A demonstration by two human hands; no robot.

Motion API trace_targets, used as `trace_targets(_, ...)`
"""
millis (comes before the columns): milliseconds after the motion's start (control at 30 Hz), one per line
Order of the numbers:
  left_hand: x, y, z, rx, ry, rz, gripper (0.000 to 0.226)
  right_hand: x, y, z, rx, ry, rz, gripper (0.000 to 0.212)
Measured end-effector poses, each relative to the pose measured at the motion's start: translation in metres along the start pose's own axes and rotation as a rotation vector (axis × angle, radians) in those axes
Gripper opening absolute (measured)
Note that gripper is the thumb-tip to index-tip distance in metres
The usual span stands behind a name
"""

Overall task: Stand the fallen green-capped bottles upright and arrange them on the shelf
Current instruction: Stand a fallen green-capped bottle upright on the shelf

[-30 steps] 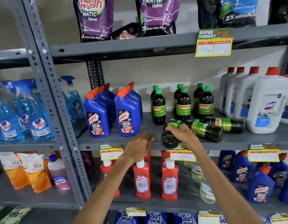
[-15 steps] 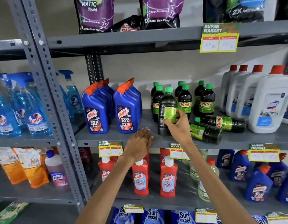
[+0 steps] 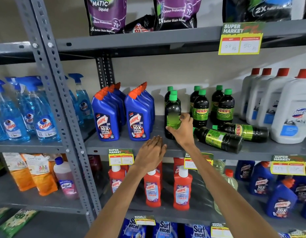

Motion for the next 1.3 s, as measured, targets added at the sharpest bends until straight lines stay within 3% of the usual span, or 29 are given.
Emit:
trace_targets(167, 0.001, 0.000, -0.002, -0.002, -0.013, -0.010, 0.059, -0.002, -0.008, -0.002, 0.070, -0.083, -0.085, 0.084)
trace_targets(300, 0.001, 0.001, -0.003, -0.004, -0.022, -0.013, 0.058, -0.006, -0.010, -0.007, 0.222, -0.120, -0.221, 0.066)
trace_targets(400, 0.001, 0.001, -0.002, -0.011, -0.021, -0.014, 0.059, -0.009, -0.007, -0.003, 0.171, -0.058, -0.192, 0.064)
trace_targets(500, -0.001, 0.000, -0.002, -0.019, -0.035, -0.022, 0.058, -0.010, -0.005, -0.001, 0.070, -0.021, -0.111, 0.078)
trace_targets(600, -0.001, 0.000, -0.001, -0.020, -0.037, -0.019, 0.058, -0.007, -0.001, -0.003, 0.128, -0.014, -0.102, 0.084)
trace_targets(700, -0.001, 0.000, -0.001, -0.014, -0.030, -0.009, 0.058, -0.011, 0.000, -0.003, 0.189, -0.028, -0.142, 0.074)
trace_targets(833, 0.000, 0.000, -0.002, 0.002, -0.032, 0.010, 0.060, -0.011, 0.001, 0.002, 0.110, -0.008, -0.121, 0.081)
trace_targets(933, -0.001, 0.000, -0.002, 0.007, -0.043, 0.013, 0.061, -0.010, 0.007, 0.001, 0.149, -0.008, -0.130, 0.085)
trace_targets(1067, -0.003, 0.000, 0.000, 0.000, -0.043, 0.011, 0.067, -0.014, 0.010, 0.001, 0.146, 0.010, -0.132, 0.076)
trace_targets(1300, -0.004, 0.000, 0.000, 0.025, -0.034, 0.027, 0.058, -0.018, 0.013, 0.001, 0.091, 0.012, -0.135, 0.076)
Point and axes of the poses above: each hand's wrist, its own y-axis away from the middle knuckle, its own z-axis out of the back of the hand, x = y × z, the point moved 4 cm from there along -y, towards the middle knuckle, and after that the axes turned 15 degrees about -x, right-handed, at the moved point
